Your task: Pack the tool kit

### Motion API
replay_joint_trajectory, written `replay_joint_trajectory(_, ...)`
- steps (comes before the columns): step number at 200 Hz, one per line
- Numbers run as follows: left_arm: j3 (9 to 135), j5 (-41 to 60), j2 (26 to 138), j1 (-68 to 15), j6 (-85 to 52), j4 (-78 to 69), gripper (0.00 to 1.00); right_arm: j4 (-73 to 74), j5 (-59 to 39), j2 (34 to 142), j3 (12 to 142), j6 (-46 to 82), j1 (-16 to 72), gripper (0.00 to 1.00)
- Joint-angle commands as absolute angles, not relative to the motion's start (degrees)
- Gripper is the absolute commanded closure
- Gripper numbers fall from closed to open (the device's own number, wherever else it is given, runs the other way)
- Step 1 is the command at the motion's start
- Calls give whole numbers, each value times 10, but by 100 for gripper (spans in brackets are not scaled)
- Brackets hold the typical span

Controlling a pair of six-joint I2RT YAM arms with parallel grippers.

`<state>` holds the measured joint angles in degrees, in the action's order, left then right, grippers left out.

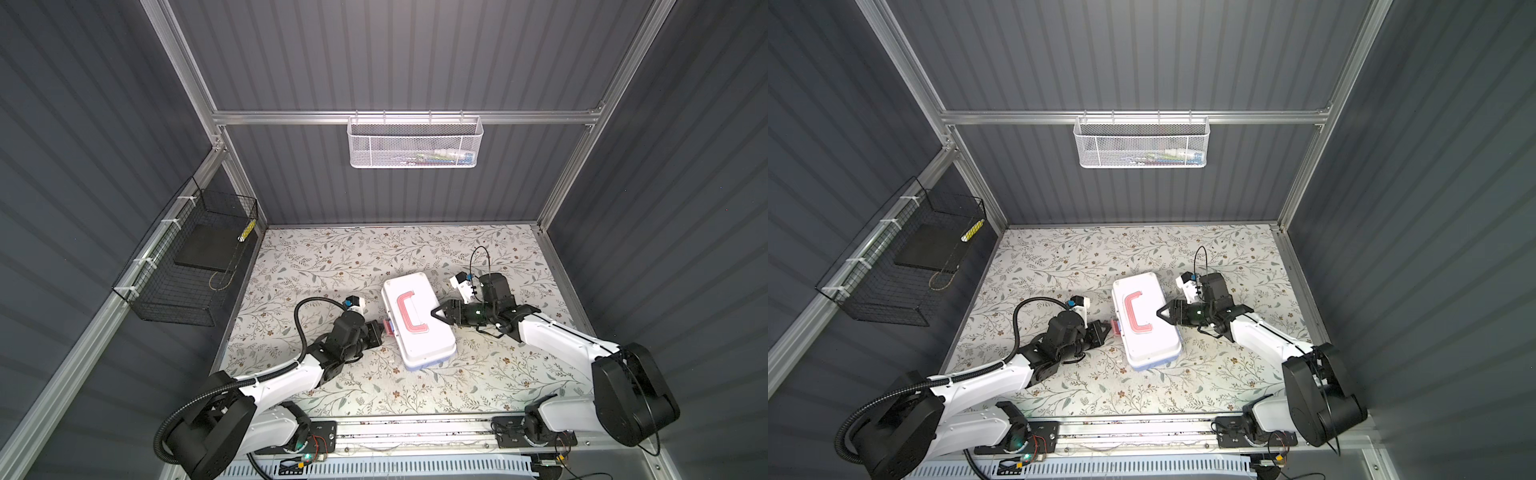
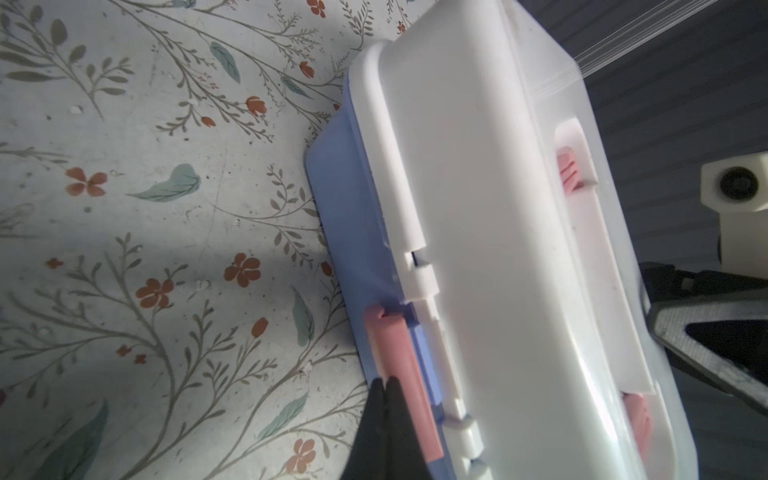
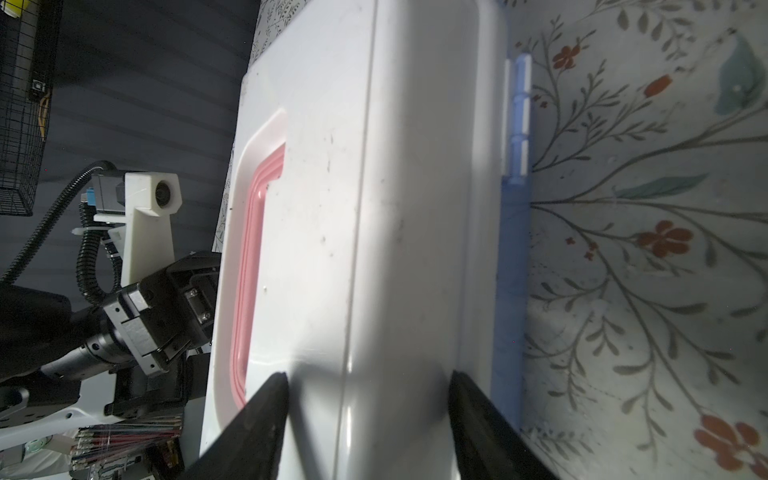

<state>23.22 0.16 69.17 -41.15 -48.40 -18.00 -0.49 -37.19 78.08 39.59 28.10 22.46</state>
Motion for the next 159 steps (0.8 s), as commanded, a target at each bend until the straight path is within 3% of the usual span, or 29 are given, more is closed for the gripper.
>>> replay_joint_trajectory(1,248,18,697,-410,-472,-200,100,-20,-389,787,386,279,230,37)
replay_joint_trajectory(96,257,33,705,-415,-478,-212,100,-14,-387,788,383,279,230,37)
replay_joint_trajectory(159,291,-62,619,-414,-438,-26,100,-13,-388,787,384,280,230,37)
